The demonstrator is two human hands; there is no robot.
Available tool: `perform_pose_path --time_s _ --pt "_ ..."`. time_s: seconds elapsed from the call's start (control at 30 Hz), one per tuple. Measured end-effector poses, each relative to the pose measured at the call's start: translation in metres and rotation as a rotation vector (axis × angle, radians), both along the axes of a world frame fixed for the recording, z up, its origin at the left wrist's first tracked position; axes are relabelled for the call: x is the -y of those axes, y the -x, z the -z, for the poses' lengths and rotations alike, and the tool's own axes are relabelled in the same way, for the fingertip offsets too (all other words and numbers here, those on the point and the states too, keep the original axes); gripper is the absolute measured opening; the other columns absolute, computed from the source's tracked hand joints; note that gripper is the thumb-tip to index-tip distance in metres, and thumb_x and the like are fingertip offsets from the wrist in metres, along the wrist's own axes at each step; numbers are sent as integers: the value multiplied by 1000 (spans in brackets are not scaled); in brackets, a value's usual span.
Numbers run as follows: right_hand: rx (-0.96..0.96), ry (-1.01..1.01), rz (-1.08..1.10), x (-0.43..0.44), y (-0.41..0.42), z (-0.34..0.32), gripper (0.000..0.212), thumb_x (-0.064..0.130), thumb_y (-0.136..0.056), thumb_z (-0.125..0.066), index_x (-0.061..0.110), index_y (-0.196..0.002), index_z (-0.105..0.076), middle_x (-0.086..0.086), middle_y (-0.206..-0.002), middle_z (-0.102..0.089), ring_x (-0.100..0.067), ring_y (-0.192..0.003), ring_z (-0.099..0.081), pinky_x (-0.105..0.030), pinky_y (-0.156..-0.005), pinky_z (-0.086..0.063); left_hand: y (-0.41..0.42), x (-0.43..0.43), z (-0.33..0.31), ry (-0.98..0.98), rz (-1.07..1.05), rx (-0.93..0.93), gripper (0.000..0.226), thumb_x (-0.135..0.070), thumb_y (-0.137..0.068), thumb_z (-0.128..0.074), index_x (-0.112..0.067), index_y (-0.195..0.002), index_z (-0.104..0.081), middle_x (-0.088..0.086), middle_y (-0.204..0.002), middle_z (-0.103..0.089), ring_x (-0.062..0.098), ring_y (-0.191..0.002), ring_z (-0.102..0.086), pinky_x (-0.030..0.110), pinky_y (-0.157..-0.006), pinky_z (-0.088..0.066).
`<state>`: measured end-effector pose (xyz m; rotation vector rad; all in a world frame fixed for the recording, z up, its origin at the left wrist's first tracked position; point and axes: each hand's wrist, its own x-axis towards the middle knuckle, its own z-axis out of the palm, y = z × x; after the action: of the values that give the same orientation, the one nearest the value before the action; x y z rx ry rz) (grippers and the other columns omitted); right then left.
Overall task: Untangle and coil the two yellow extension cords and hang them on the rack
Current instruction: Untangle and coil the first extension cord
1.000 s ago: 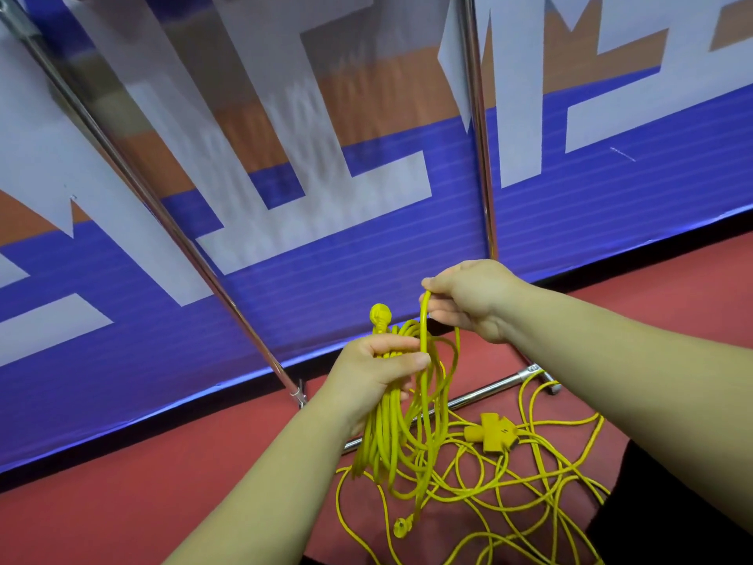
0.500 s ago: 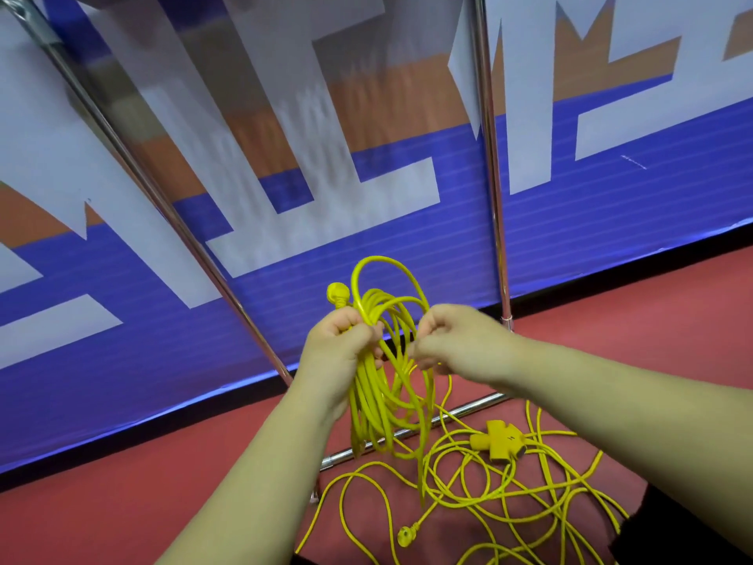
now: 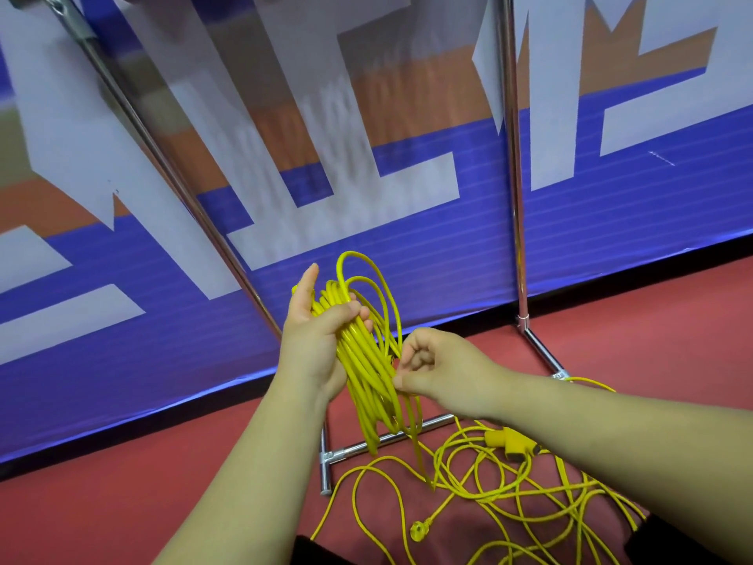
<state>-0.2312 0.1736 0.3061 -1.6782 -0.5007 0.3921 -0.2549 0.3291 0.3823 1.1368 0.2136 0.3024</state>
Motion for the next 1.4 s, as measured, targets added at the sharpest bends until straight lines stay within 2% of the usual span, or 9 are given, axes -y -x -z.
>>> perform_pose_path --time_s 0.23,0.43,0.6,0.7,0.8,0.93,1.1,1.27,1.4 --pt "31 -55 -6 -6 0 -10 25 -2 -82 -74 13 -83 -54 -22 -77 -64 -12 -61 -52 -27 -62 -44 -3 -7 -5 94 -63 12 82 17 -87 -56 -25 -154 -33 13 -76 -65 20 -61 -66 30 -55 -56" --pt "-40 -27 -85 4 -8 -11 23 -3 -88 -62 14 -88 -48 -14 -72 -64 -23 -67 -54 -37 -63 -39 -9 -26 -5 203 -115 40 78 14 -89 -56 -27 -152 -34 13 -73 -66 22 -63 -67 34 -58 -57" --pt "-162 100 -183 11 -2 -3 16 2 -94 -59 13 -95 -48 -8 -67 -63 -19 -57 -57 -20 -45 -37 -14 -35 -3 156 -133 59 64 14 -88 -58 -23 -140 -51 10 -70 -59 18 -58 -62 29 -56 -53" --pt "-169 125 -172 14 -4 0 15 12 -89 -65 14 -95 -53 -9 -72 -69 -25 -66 -57 -32 -58 -40 -15 -40 0 121 -139 -7 39 9 -89 -60 -10 -123 -63 7 -68 -60 14 -53 -58 26 -51 -51" --pt "-194 117 -164 23 -11 -8 8 8 -94 -63 11 -96 -56 -6 -77 -70 -14 -60 -59 -24 -52 -44 -14 -43 2 51 -113 -42 25 7 -91 -61 -6 -111 -67 7 -66 -60 14 -51 -56 25 -49 -50" --pt "-417 61 -297 42 -18 -15 10 14 -99 -59 15 -89 -59 -4 -72 -63 -8 -52 -52 -17 -46 -41 -15 -55 1 71 -131 -18 22 6 -92 -58 -7 -108 -66 6 -68 -61 13 -51 -55 25 -49 -48" --pt "-416 6 -221 55 -30 -13 16 11 -99 -55 15 -85 -60 -5 -70 -60 -11 -57 -52 -23 -57 -42 -16 -79 0 180 -195 28 24 6 -95 -51 -12 -106 -60 5 -70 -57 11 -53 -57 23 -49 -51" --pt "-309 62 59 52 -36 -13 12 11 -96 -61 11 -85 -64 -6 -74 -68 -9 -53 -51 -25 -55 -40 -11 -77 4 -4 -97 -93 27 8 -94 -54 -12 -107 -64 5 -65 -59 12 -50 -58 24 -48 -51" --pt "-265 8 272 48 -43 -23 7 10 -89 -70 5 -84 -70 -9 -72 -65 -12 -55 -51 -24 -53 -42 -5 -58 10 -356 30 -207 23 7 -89 -65 -10 -101 -73 7 -66 -60 13 -48 -53 24 -46 -48"
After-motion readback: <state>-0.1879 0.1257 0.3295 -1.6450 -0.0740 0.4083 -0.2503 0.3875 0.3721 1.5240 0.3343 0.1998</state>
